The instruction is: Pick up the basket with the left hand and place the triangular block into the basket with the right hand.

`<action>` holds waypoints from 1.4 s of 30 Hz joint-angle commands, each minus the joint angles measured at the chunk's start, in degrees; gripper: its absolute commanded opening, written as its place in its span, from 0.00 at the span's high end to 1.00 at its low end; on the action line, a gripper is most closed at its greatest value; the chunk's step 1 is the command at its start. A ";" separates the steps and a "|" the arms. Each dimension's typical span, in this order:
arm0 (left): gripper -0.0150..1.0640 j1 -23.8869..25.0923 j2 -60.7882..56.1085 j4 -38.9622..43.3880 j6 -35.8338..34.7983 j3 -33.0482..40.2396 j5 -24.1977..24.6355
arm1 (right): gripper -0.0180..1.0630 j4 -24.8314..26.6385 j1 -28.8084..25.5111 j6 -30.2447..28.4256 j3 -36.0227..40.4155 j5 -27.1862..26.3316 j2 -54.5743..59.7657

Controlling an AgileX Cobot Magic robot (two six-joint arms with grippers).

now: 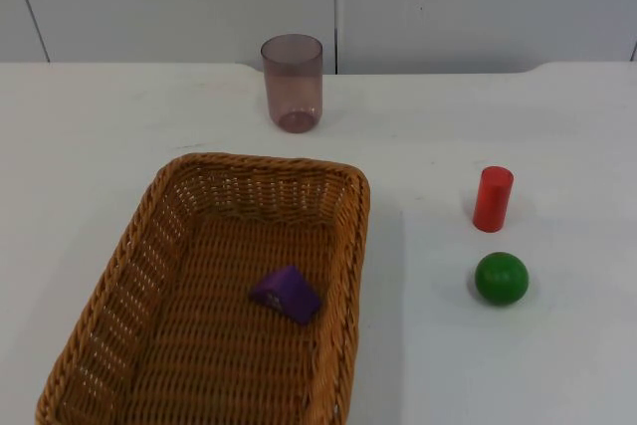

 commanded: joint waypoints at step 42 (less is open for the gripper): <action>0.01 7.95 -0.23 0.41 -0.40 0.21 0.03 | 0.01 -0.04 -0.42 -0.47 0.39 -0.81 -0.15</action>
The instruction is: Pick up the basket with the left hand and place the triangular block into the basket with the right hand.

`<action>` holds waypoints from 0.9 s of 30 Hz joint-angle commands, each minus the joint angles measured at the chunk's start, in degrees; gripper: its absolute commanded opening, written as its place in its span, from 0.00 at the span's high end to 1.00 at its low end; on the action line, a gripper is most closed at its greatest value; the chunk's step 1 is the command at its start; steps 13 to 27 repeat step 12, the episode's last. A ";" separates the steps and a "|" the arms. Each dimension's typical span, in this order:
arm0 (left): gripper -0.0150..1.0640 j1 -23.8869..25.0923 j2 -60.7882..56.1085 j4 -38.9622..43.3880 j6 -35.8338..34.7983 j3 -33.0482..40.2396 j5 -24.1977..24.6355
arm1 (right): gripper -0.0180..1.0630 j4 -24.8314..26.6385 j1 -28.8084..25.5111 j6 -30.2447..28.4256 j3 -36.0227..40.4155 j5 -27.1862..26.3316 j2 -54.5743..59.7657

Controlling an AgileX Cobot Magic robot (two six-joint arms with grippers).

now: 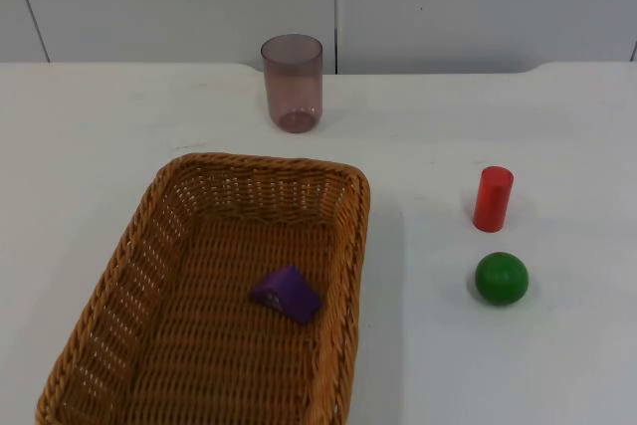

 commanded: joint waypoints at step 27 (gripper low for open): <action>0.01 -1.48 -0.23 0.17 -0.40 0.21 0.03 | 0.01 -0.04 -3.24 -0.47 0.39 -0.77 -0.15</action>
